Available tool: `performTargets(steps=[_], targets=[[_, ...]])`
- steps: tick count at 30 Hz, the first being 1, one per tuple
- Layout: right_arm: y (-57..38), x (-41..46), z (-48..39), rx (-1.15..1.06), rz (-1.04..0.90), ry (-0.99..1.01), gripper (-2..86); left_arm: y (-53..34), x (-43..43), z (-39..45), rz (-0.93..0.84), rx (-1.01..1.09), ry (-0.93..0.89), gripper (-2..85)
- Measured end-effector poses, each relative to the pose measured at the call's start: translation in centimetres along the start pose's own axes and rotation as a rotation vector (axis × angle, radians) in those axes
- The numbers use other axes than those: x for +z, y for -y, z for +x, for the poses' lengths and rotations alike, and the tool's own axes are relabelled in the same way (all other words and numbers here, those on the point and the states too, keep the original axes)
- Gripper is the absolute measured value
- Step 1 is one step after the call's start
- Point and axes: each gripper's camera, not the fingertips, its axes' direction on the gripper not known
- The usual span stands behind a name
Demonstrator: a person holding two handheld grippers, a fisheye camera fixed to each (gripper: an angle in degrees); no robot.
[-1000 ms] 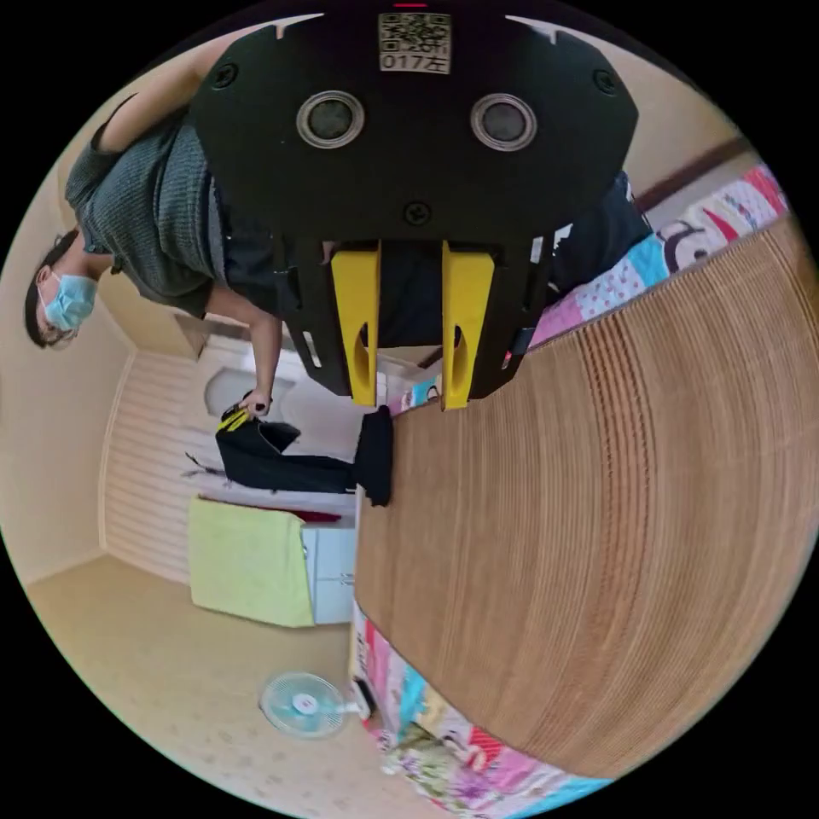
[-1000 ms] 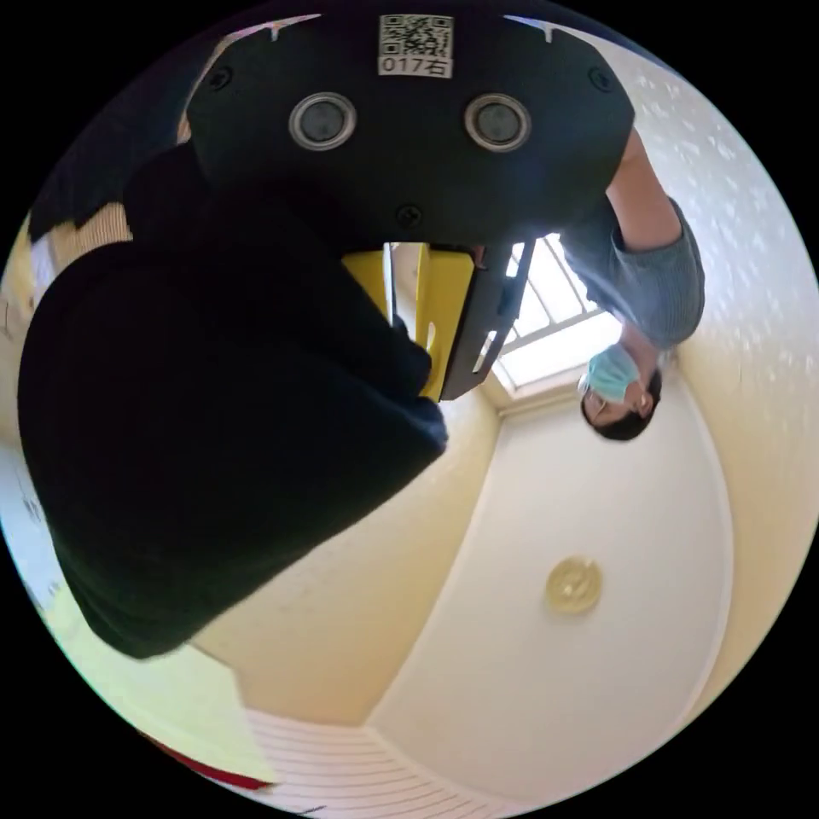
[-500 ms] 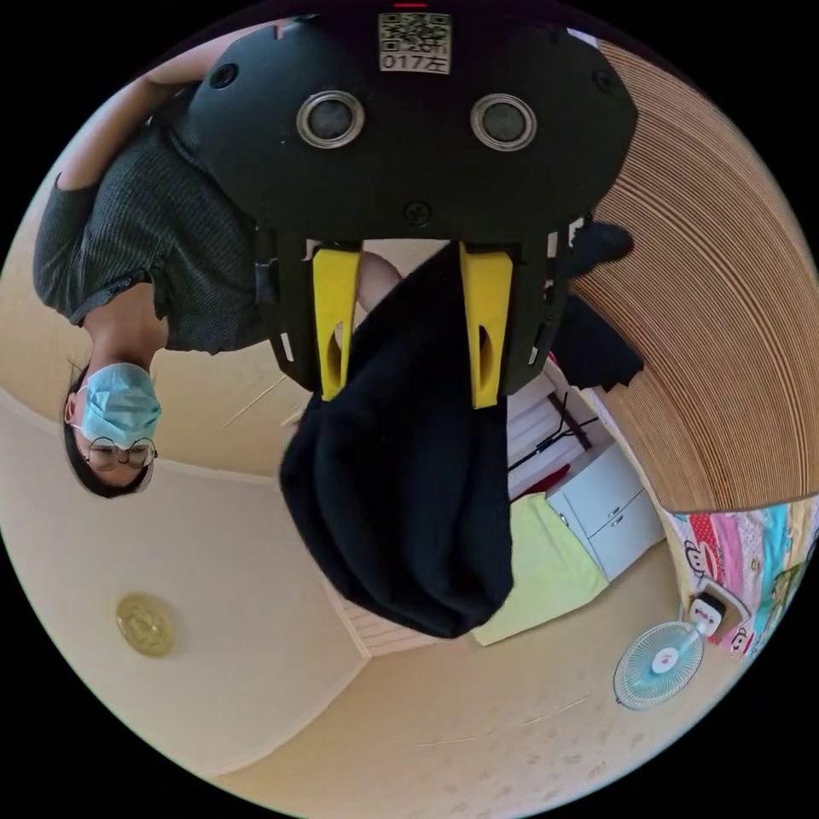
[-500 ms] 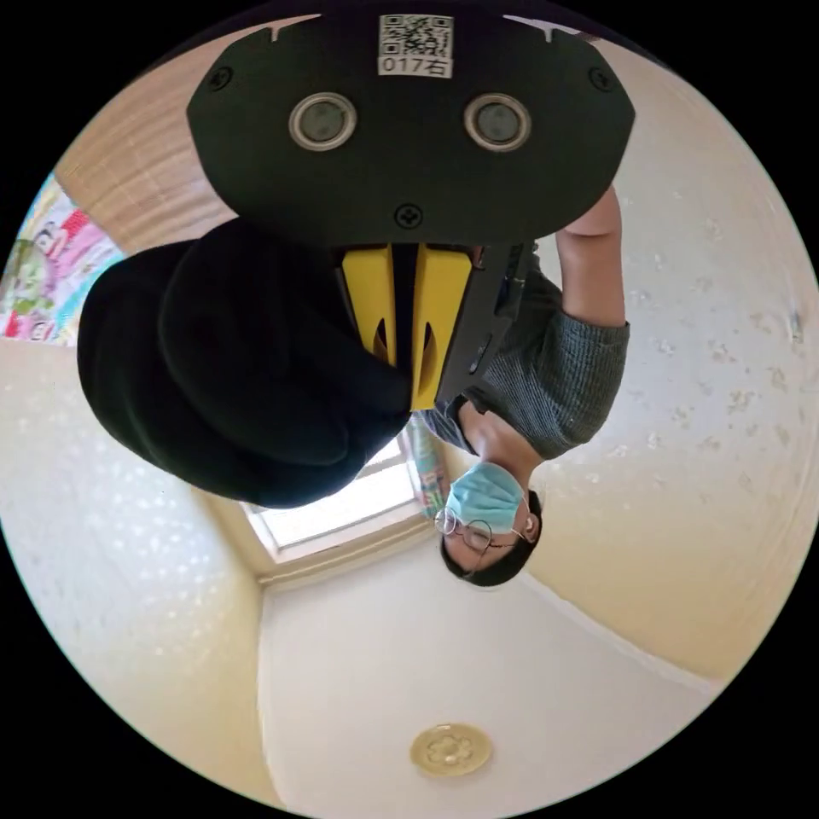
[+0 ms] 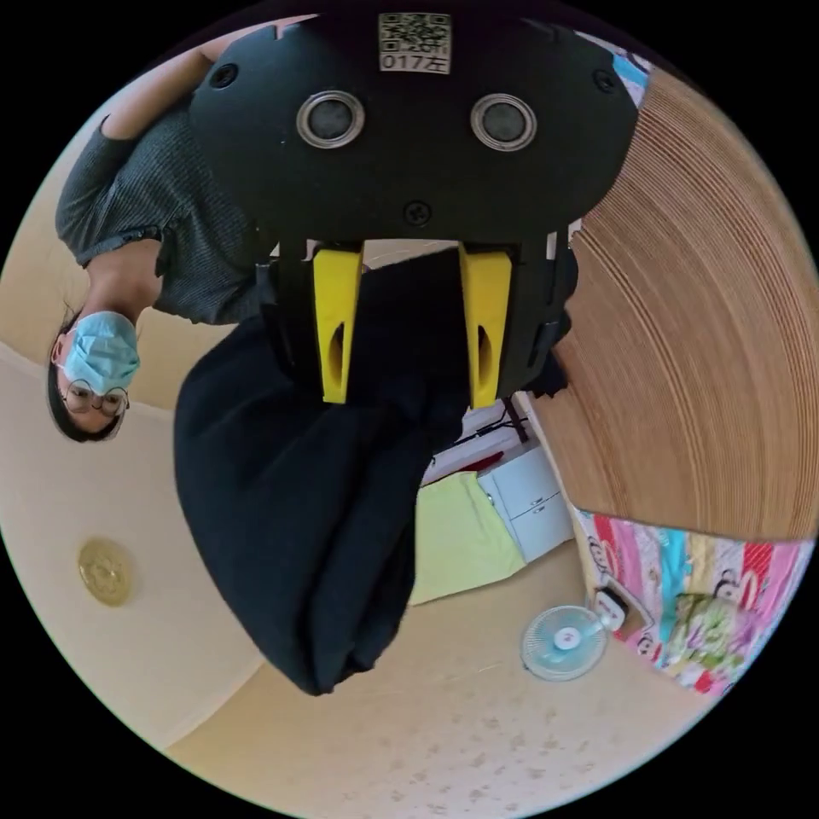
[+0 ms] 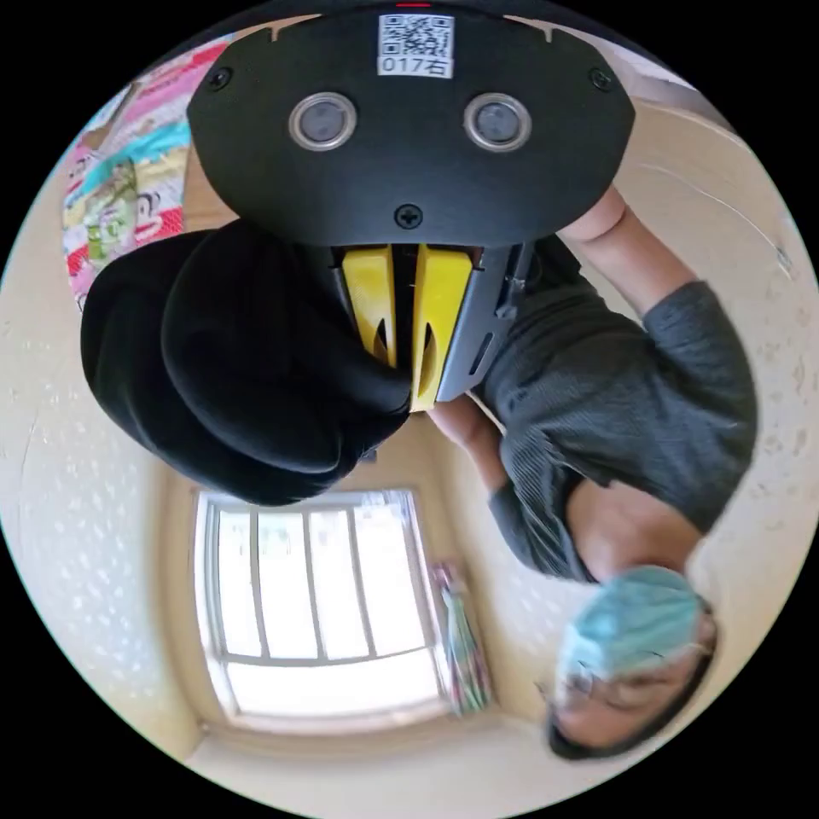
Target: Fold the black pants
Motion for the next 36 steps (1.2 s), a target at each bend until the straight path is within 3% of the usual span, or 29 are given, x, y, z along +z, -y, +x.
performTargets(steps=[1,3,5,7,9,11,14,15,18,23,27,31,33,36], targets=[[0.8,2.5,0.8,0.029,-0.073,-0.011,-0.1,-1.3,-1.2,-1.8,0.009,-0.059,0.04,17.7],[1.6,13.9,5.2,0.23,-0.299,-0.048,0.6,-9.2,-7.0,-10.4,0.04,-0.374,0.203,17.2],[-1.0,23.1,8.3,0.408,-0.407,-0.067,1.8,-18.1,-12.8,-16.2,0.1,-0.659,0.268,17.6],[-6.1,30.0,9.9,0.484,-0.447,0.069,1.9,-27.1,-18.8,-18.5,0.215,-0.88,0.299,17.2],[-15.1,34.6,12.4,0.738,-0.468,0.238,1.8,-35.7,-25.8,-16.4,0.374,-1.016,0.369,16.1],[-22.9,34.7,13.7,0.962,-0.333,0.367,1.5,-38.7,-29.3,-13.3,0.453,-1.033,0.431,15.8],[-36.7,32.6,14.6,1.332,0.066,0.546,2.1,-38.9,-31.3,-9.7,0.475,-1.002,0.484,15.1],[-41.4,31.9,14.5,1.455,0.195,0.539,2.8,-37.6,-31.0,-9.3,0.445,-0.98,0.477,15.0],[-47.6,31.5,15.4,1.598,0.293,0.457,6.5,-31.9,-28.2,-9.4,0.297,-0.879,0.457,15.0],[-49.2,35.0,20.4,1.594,0.24,0.372,14.4,-21.0,-20.9,-9.1,0.009,-0.682,0.437,15.4],[-52.9,40.3,22.9,1.729,0.29,0.524,22.0,-16.4,-17.8,-8.4,-0.033,-0.64,0.326,15.6],[-55.9,41.4,22.5,1.878,0.254,0.482,17.9,-15.7,-18.8,-6.8,0.016,-0.643,0.286,15.6],[-57.1,40.4,22.6,1.823,0.304,0.539,9.2,-16.3,-20.2,-5.5,0.022,-0.65,0.291,15.6],[-56.5,36.4,22.7,1.621,0.449,0.583,4.1,-17.4,-22.7,-3.4,0.011,-0.637,0.343,15.5]])
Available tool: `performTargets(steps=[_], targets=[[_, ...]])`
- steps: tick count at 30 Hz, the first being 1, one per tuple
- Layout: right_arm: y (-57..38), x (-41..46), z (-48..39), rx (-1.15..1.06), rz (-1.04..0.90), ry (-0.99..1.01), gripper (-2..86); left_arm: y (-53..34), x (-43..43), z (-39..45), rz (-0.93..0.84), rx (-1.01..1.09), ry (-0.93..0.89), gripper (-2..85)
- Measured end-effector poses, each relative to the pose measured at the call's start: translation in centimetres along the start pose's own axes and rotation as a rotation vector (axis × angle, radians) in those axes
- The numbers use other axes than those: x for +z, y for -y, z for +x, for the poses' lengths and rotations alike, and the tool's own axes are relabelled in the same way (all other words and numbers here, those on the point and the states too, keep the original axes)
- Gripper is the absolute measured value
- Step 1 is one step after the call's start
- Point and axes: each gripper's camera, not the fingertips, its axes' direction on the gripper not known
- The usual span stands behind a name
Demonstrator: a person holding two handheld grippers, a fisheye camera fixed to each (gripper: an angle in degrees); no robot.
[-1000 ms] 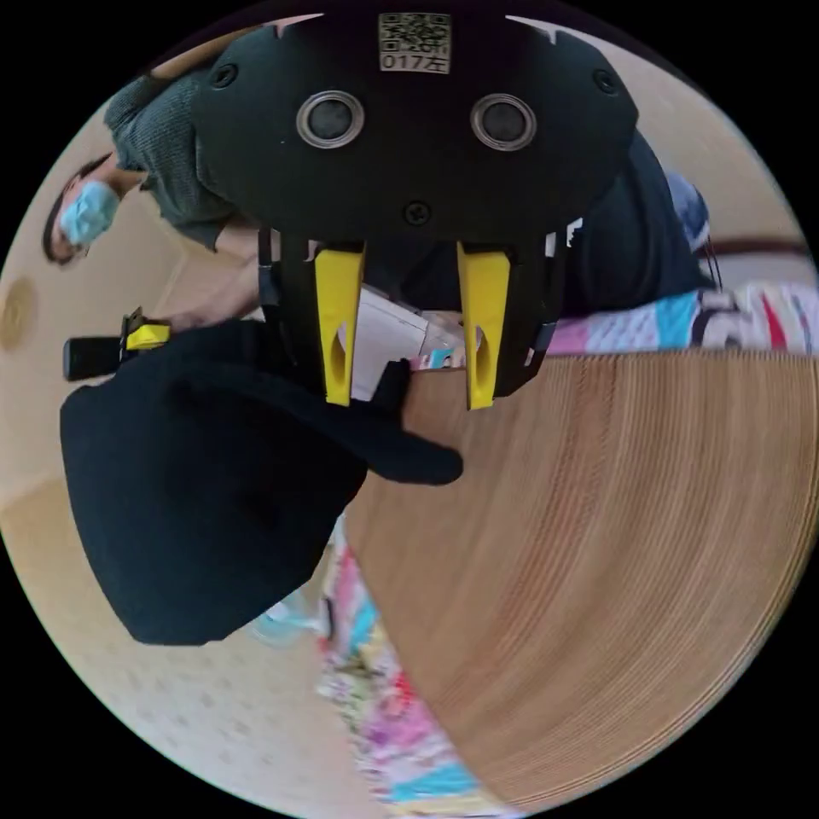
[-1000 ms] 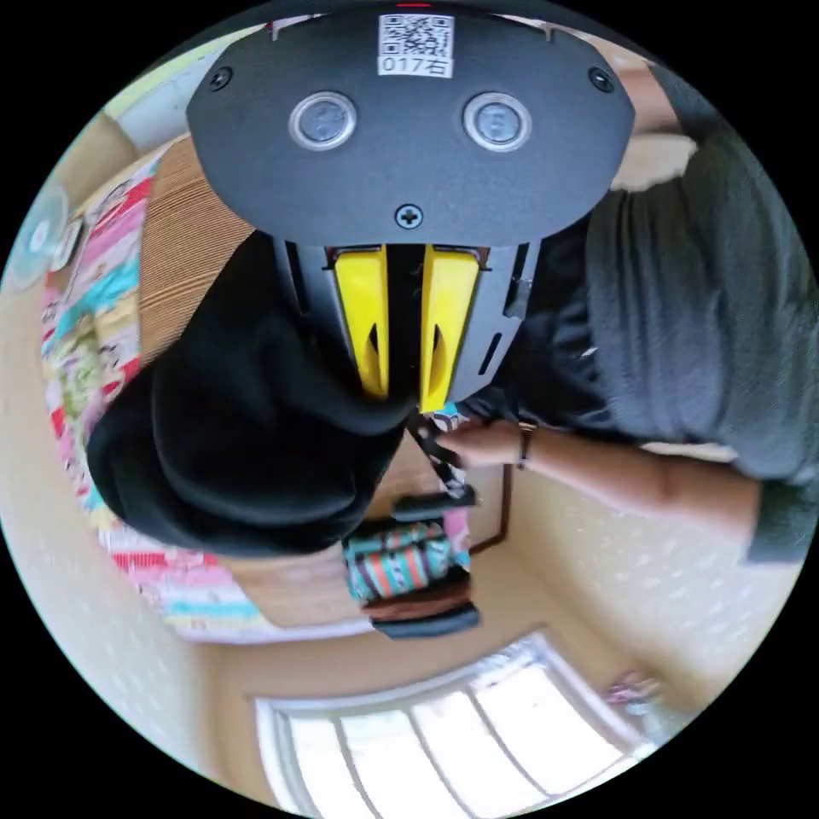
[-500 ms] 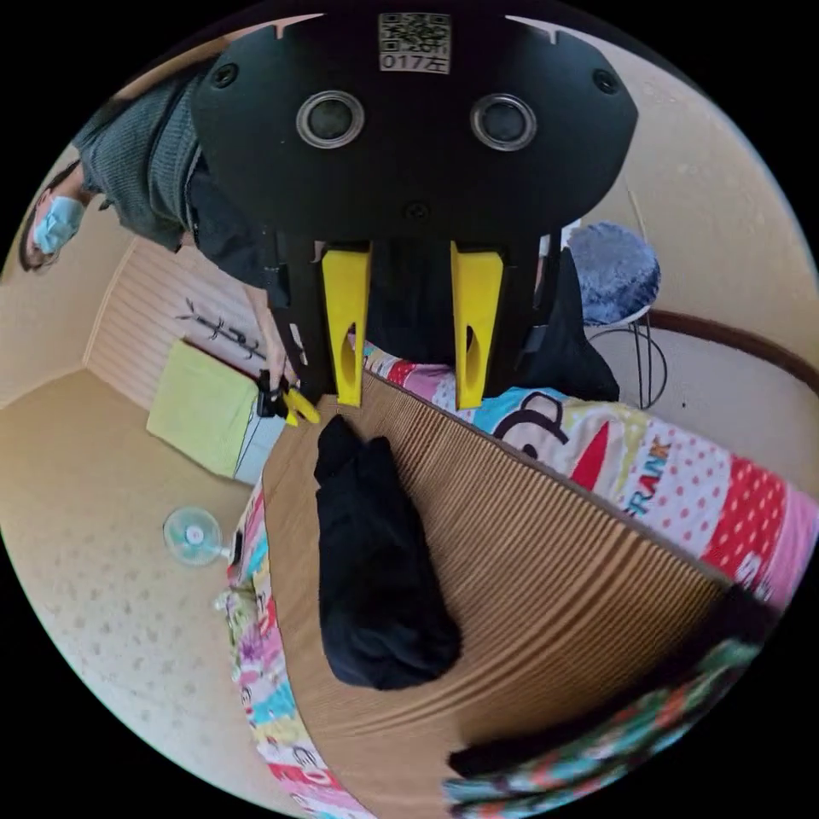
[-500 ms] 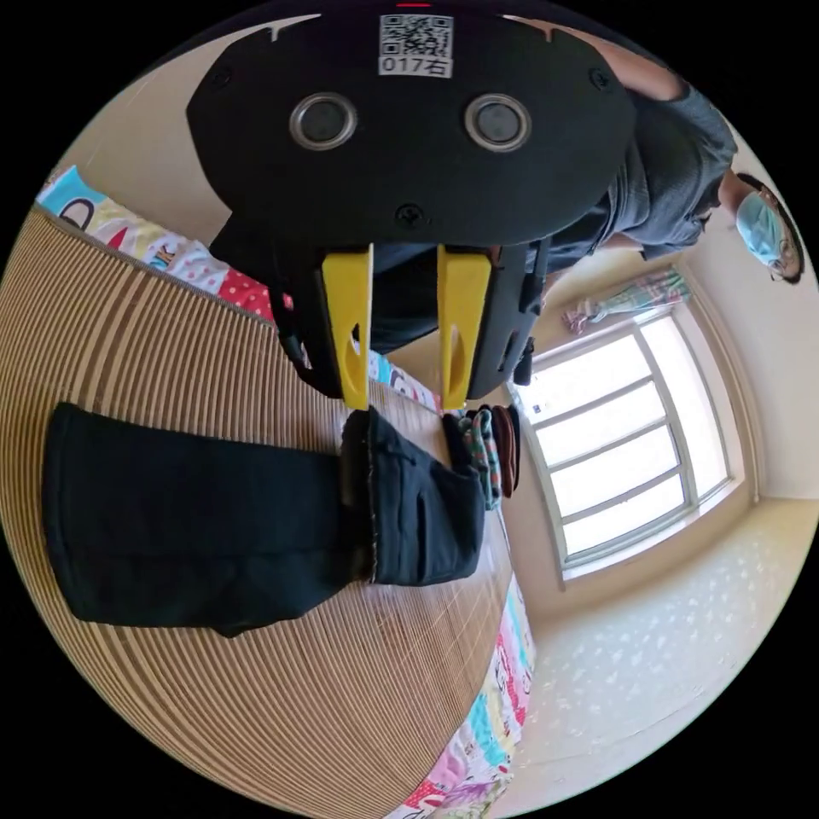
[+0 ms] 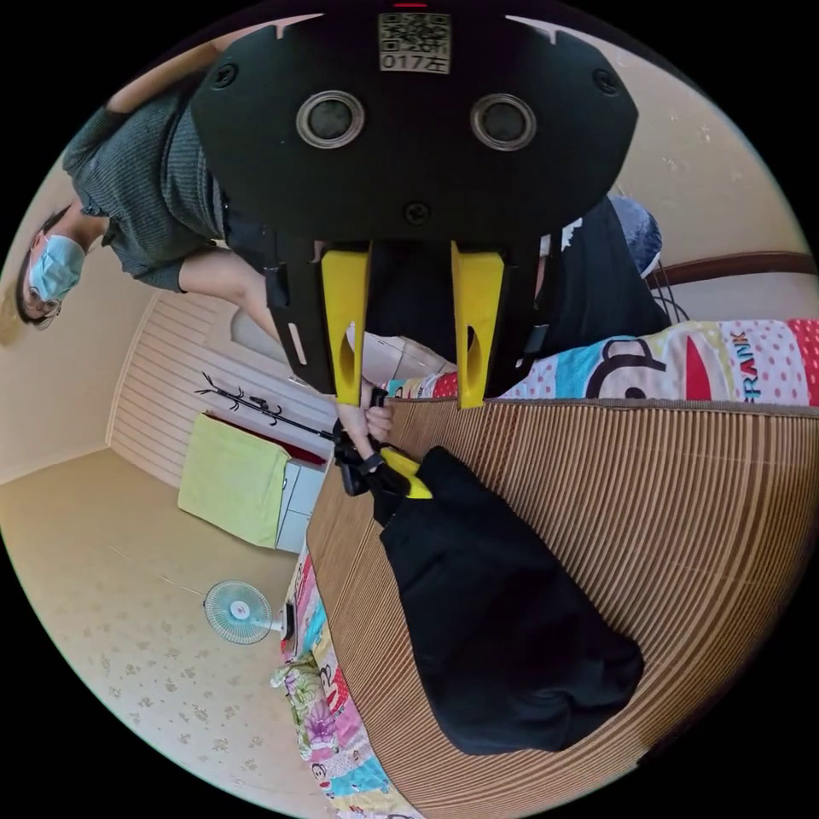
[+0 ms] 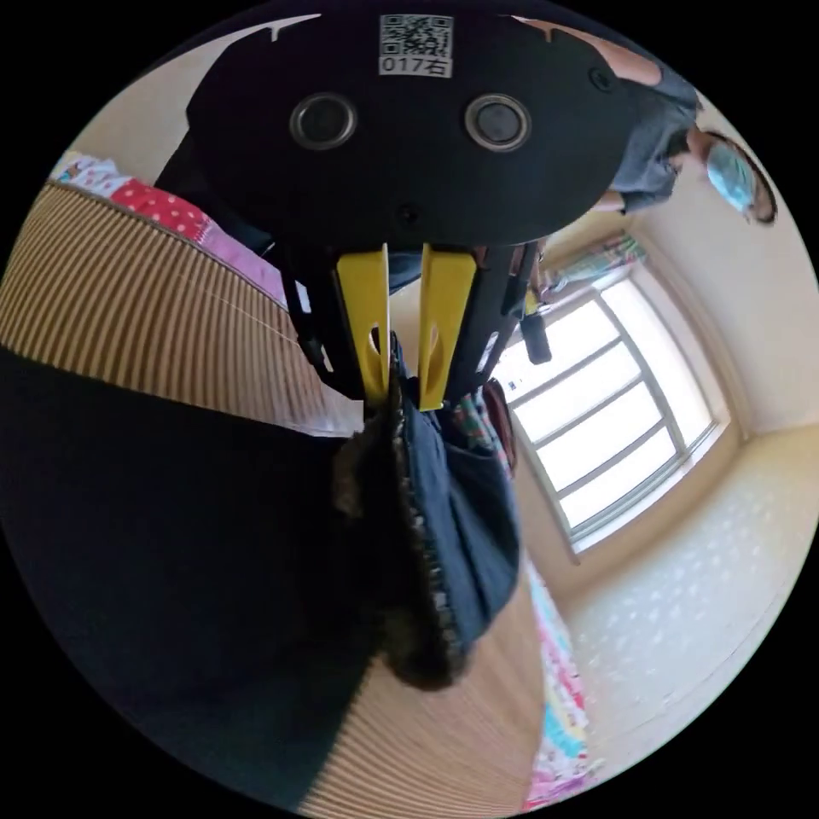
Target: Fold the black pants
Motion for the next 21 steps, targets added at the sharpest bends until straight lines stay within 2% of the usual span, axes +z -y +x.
performTargets(steps=[3,8,12,14,16,17,19,21], targets=[[-0.2,-3.7,-6.7,-0.225,0.011,0.109,2.2,-1.8,-3.7,0.2,0.041,0.028,0.049,15.4],[0.5,-6.8,-20.6,-0.597,-0.079,0.108,0.9,-3.9,-11.0,1.5,0.216,0.129,-0.044,13.0],[1.4,-5.3,-31.7,-0.808,-0.171,0.053,0.7,-2.4,-10.8,6.8,0.068,0.353,-0.013,11.1],[1.5,-3.2,-35.8,-0.872,-0.244,0.015,0.7,-1.8,-10.9,9.4,0.096,0.419,0.006,11.8],[1.2,-0.3,-39.1,-0.935,-0.321,-0.039,0.7,-1.1,-12.2,11.0,0.21,0.42,0.002,11.9],[1.0,1.8,-40.8,-0.969,-0.38,-0.075,0.7,-0.8,-13.7,10.7,0.328,0.368,-0.041,11.8],[0.6,4.6,-42.1,-0.997,-0.448,-0.114,0.8,-0.6,-15.9,8.1,0.507,0.242,-0.189,11.0],[0.4,6.8,-41.7,-1.038,-0.505,-0.128,0.9,-2.8,-18.0,0.7,0.769,-0.011,-0.44,8.6]])
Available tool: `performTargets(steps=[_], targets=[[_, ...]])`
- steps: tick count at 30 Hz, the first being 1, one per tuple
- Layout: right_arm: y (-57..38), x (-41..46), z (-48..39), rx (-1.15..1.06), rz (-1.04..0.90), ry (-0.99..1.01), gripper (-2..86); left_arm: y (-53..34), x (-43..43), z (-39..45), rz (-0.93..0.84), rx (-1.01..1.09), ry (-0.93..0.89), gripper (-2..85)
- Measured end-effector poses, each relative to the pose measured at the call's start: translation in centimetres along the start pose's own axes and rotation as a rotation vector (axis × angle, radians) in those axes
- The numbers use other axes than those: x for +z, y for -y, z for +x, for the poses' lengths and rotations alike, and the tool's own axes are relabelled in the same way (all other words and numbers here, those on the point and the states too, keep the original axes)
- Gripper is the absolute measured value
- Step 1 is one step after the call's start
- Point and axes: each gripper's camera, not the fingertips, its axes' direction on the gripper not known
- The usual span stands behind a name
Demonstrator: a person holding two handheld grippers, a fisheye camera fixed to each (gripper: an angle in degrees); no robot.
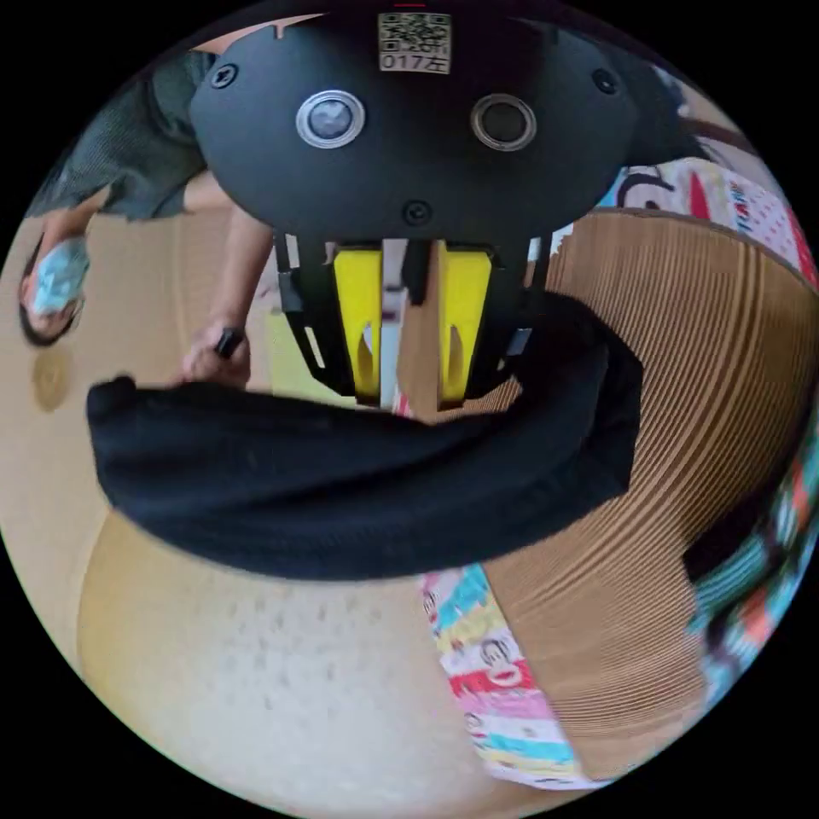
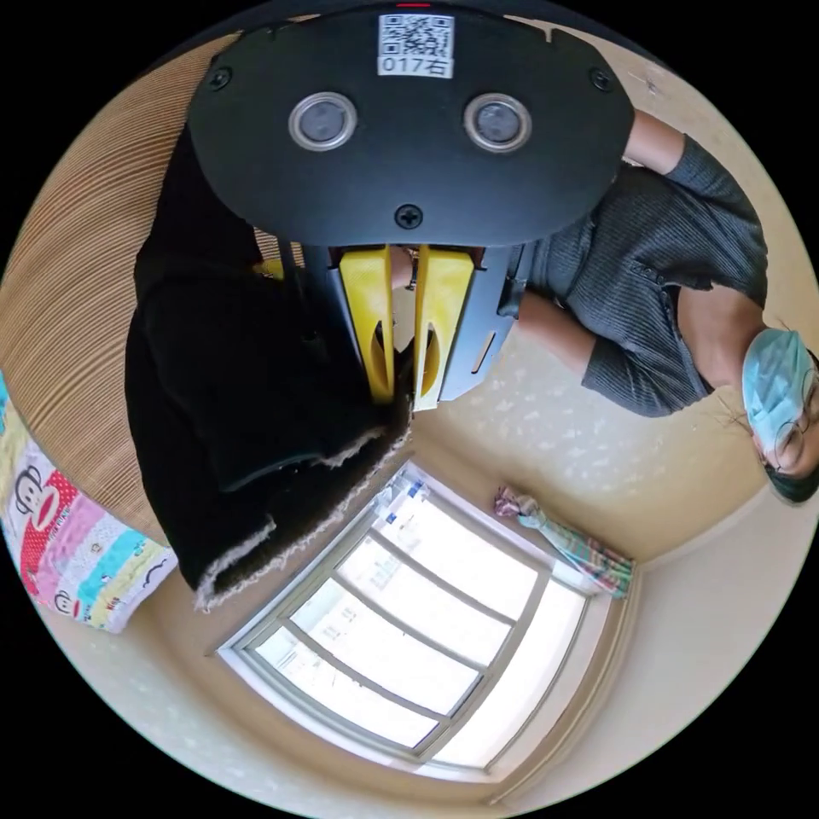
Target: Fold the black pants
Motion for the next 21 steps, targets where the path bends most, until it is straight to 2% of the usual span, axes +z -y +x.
performTargets(steps=[2,3,4,7,9,10,11,12,13,15,17,19,21], targets=[[-1.6,1.0,1.2,-0.043,-0.022,-0.017,0.9,-0.8,-4.3,-4.6,0.166,-0.171,-0.047,6.8],[-3.6,1.4,2.8,-0.027,-0.039,-0.029,1.0,-1.3,-6.6,-6.6,0.183,-0.238,-0.021,6.2],[-4.9,1.6,3.9,0.006,-0.041,-0.031,1.0,-1.6,-7.6,-7.3,0.165,-0.262,0.014,6.1],[-14.3,2.8,11.0,0.309,-0.094,-0.075,1.1,-2.8,-12.5,-8.6,-0.001,-0.255,0.225,6.3],[-24.6,4.9,17.1,0.735,-0.192,-0.157,1.0,-4.0,-16.1,-8.8,-0.086,-0.202,0.332,8.1],[-27.3,5.5,18.4,0.879,-0.234,-0.194,1.0,-4.3,-16.9,-8.8,-0.097,-0.196,0.356,8.8],[-32.4,6.0,19.6,1.145,-0.27,-0.225,0.9,-4.4,-18.2,-9.1,-0.112,-0.181,0.388,10.4],[-36.1,5.3,19.0,1.342,-0.171,-0.252,0.8,-4.2,-18.8,-9.4,-0.13,-0.168,0.399,12.2],[-37.3,4.7,18.1,1.389,-0.073,-0.251,0.8,-3.8,-18.9,-9.6,-0.141,-0.157,0.396,13.2],[-39.4,2.2,12.7,1.378,0.366,-0.222,0.6,-1.7,-18.1,-9.4,-0.198,-0.069,0.393,16.2],[-39.1,1.7,8.9,1.363,0.527,-0.26,0.5,0.2,-16.7,-9.1,-0.246,0.011,0.445,17.0],[-37.3,2.0,6.4,1.323,0.545,-0.281,0.5,2.0,-14.7,-9.8,-0.303,0.046,0.499,20.0],[-33.5,3.4,4.0,1.227,0.49,-0.29,0.4,3.3,-11.6,-13.2,-0.395,-0.004,0.514,22.5]])
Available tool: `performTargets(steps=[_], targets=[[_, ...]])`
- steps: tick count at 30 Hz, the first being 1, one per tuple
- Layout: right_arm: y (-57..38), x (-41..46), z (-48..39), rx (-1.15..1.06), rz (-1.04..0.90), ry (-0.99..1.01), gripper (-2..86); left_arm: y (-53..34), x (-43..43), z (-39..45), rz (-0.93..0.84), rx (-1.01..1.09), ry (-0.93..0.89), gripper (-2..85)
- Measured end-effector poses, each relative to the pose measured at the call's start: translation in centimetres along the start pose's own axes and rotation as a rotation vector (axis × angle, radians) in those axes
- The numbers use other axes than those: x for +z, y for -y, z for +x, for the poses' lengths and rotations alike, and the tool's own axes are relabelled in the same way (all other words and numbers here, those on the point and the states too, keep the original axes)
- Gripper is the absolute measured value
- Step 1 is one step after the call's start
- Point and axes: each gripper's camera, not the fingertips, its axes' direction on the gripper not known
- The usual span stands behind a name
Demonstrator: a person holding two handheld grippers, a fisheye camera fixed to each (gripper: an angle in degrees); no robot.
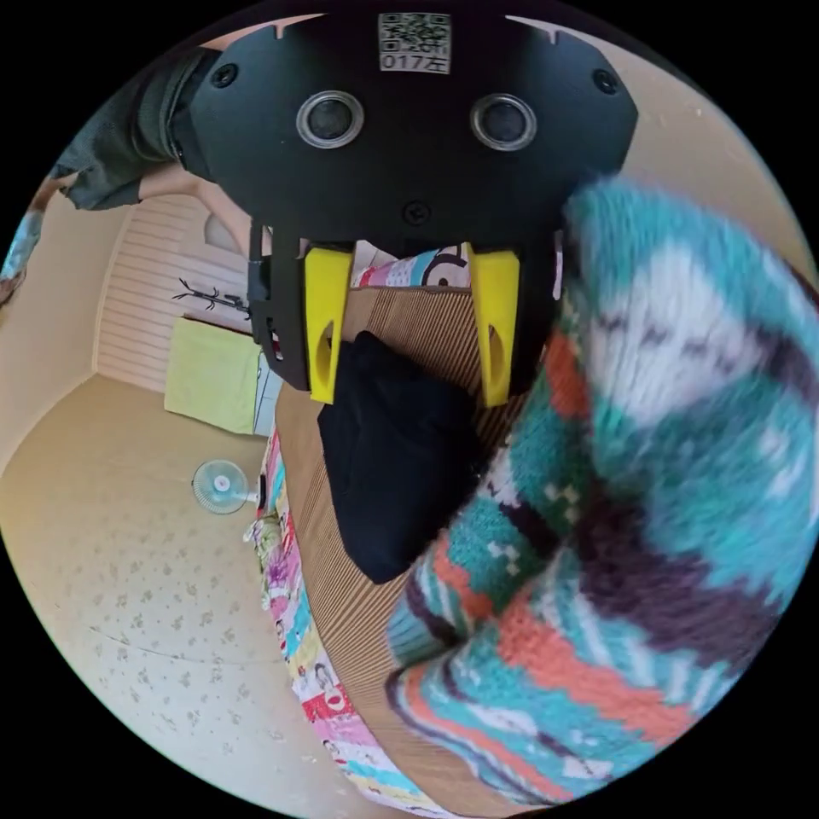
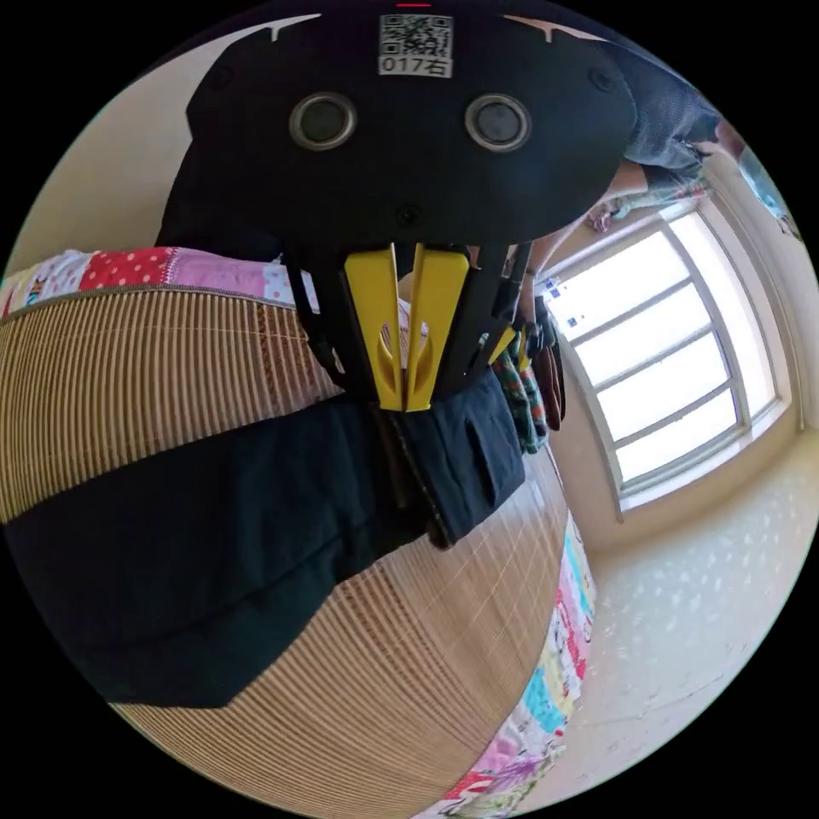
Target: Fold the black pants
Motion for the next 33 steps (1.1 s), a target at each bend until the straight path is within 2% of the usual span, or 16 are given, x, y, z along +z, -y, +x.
performTargets(steps=[3,7,9,11,13,16,18,21,23,25,27,29,31,33], targets=[[-1.3,1.5,-5.8,-0.131,-0.014,-0.061,0.4,1.0,4.3,-2.4,-0.065,-0.072,-0.038,20.3],[-1.0,3.0,-11.4,-0.198,0.0,-0.115,0.3,-0.6,6.0,-3.2,0.029,-0.141,-0.172,8.0],[-0.5,3.9,-14.4,-0.21,0.024,-0.188,0.3,-2.1,6.2,-2.5,0.055,-0.108,-0.311,6.5],[0.1,4.9,-15.3,-0.134,0.012,-0.312,0.3,-3.3,5.5,0.7,0.06,0.007,-0.324,6.1],[0.1,5.6,-15.3,-0.078,-0.001,-0.305,0.3,-4.7,4.6,5.7,0.043,0.157,-0.263,6.0],[-1.0,5.2,-14.7,-0.01,-0.036,-0.05,0.3,-8.6,4.4,17.0,0.03,0.426,0.028,6.0],[-2.4,3.8,-15.3,-0.122,-0.082,0.164,0.4,-12.7,5.6,24.8,0.072,0.613,0.216,6.0],[-4.4,0.1,-14.5,-0.171,-0.078,0.412,0.4,-17.4,10.2,31.5,0.057,0.815,0.298,6.2],[-5.6,-2.8,-13.1,-0.153,-0.038,0.5,0.5,-20.2,14.7,33.9,0.009,0.922,0.332,6.4],[-6.9,-6.3,-10.7,-0.094,0.011,0.522,0.5,-22.8,20.5,35.3,-0.088,0.994,0.369,7.7],[-9.6,-11.5,-6.3,0.046,0.102,0.459,0.5,-26.4,27.9,35.3,-0.217,1.089,0.432,10.3],[-12.3,-15.4,-2.6,0.17,0.156,0.392,0.6,-29.0,31.6,34.2,-0.308,1.138,0.441,9.8],[-15.2,-18.6,0.8,0.298,0.16,0.32,0.6,-30.7,32.9,32.6,-0.373,1.15,0.393,8.4],[-18.9,-22.4,3.7,0.38,0.144,0.253,0.9,-31.0,32.0,29.1,-0.34,1.077,0.38,8.4]])
